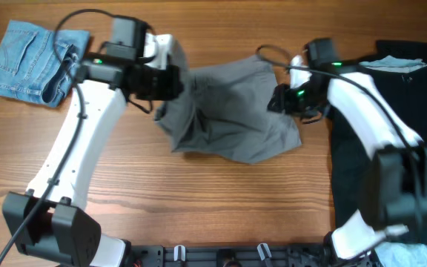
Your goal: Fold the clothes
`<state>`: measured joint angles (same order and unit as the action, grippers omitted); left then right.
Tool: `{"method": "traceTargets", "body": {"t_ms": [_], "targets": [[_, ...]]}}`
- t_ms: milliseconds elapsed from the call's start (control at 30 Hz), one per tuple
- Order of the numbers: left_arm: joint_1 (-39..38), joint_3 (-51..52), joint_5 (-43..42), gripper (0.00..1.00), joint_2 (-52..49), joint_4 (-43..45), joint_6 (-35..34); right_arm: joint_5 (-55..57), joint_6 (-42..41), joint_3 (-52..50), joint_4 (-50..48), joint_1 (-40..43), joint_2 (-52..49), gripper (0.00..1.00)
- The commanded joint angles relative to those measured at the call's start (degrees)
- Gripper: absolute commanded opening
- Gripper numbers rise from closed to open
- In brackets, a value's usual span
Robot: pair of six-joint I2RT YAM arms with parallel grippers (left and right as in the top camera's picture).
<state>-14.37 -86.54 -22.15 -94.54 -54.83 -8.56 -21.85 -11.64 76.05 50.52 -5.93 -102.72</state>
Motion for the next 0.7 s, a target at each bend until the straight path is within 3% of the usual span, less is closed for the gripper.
{"method": "traceTargets", "body": {"t_ms": [0,200,400,500,667], "targets": [[-6.54,-1.05,-0.46,0.06,-0.42,4.66,-7.82,0.46,-6.73,0.07,-0.92,4.74,7.08,0.59],[-14.53,-0.81,6.91,0.07,-4.07,13.99,-11.89,4.33,-10.38,0.00,0.55,8.41,6.16,0.60],[-21.11,-0.79,6.78,0.11,-14.45,23.32,-13.64,5.60,-12.55,0.00,1.31,8.50,3.65,0.60],[-23.76,-0.79,6.75,0.23,-19.30,29.07,-14.80,5.60,-12.52,0.00,1.09,8.55,3.58,0.60],[-25.27,-0.79,6.56,0.21,-25.44,32.39,-22.75,6.49,-12.52,0.00,1.16,8.55,3.58,0.60]]}}
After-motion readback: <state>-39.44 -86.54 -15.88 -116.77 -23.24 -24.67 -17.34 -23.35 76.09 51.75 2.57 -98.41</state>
